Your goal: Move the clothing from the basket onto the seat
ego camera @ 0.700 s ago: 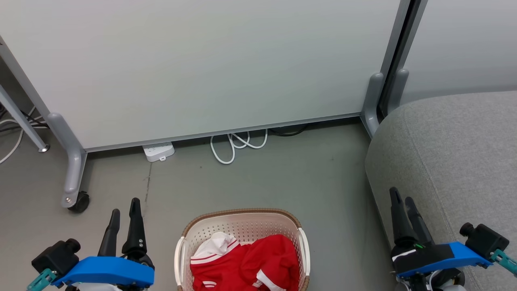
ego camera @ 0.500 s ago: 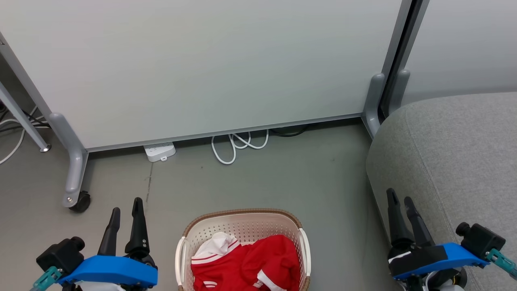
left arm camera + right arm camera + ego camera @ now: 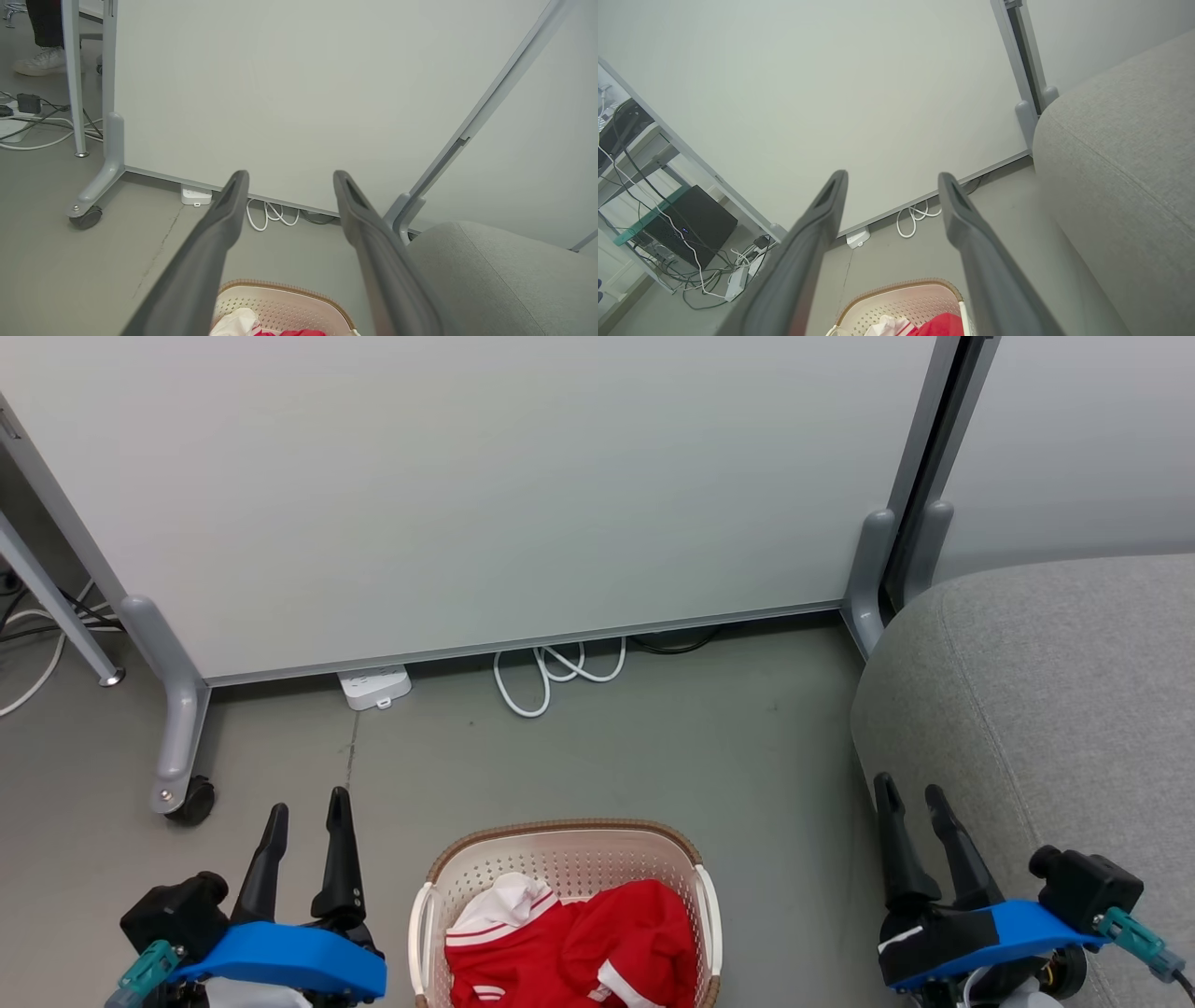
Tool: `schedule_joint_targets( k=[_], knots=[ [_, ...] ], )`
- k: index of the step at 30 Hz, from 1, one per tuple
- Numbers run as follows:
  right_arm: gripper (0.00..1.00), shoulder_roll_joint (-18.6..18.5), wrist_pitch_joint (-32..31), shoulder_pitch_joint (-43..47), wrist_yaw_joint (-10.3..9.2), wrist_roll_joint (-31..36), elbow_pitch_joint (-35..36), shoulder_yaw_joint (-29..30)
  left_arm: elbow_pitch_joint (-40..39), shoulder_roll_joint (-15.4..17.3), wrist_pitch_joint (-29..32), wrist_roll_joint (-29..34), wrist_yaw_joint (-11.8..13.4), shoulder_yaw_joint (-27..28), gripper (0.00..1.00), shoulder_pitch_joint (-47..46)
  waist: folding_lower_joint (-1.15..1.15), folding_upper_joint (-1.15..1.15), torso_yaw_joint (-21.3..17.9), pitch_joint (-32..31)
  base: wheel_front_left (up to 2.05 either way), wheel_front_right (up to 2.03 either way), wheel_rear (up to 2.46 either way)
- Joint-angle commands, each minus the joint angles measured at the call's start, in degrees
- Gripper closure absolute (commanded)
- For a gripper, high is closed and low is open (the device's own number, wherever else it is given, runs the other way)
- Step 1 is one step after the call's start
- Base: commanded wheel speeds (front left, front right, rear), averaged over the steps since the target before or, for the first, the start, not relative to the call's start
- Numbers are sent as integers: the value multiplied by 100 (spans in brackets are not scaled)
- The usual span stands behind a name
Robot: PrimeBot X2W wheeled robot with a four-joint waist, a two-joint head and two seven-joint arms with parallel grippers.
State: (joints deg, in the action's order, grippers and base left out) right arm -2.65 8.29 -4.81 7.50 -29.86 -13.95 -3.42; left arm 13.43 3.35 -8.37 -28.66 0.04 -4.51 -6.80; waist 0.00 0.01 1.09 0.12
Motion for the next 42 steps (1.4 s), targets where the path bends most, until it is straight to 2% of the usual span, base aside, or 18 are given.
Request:
schedule_joint_targets(
  k=[1,42],
  knots=[
    [0,-27,67,-157,0,167,38,-36,-12,67,-60,165,27,-45,0,-112,0,-1,3,0,0,0,0],
    [0,-33,575,-255,-1,2334,-312,44,255,67,-561,2157,128,-255,0,-213,0,-1,22,18,0,0,0]
  ],
)
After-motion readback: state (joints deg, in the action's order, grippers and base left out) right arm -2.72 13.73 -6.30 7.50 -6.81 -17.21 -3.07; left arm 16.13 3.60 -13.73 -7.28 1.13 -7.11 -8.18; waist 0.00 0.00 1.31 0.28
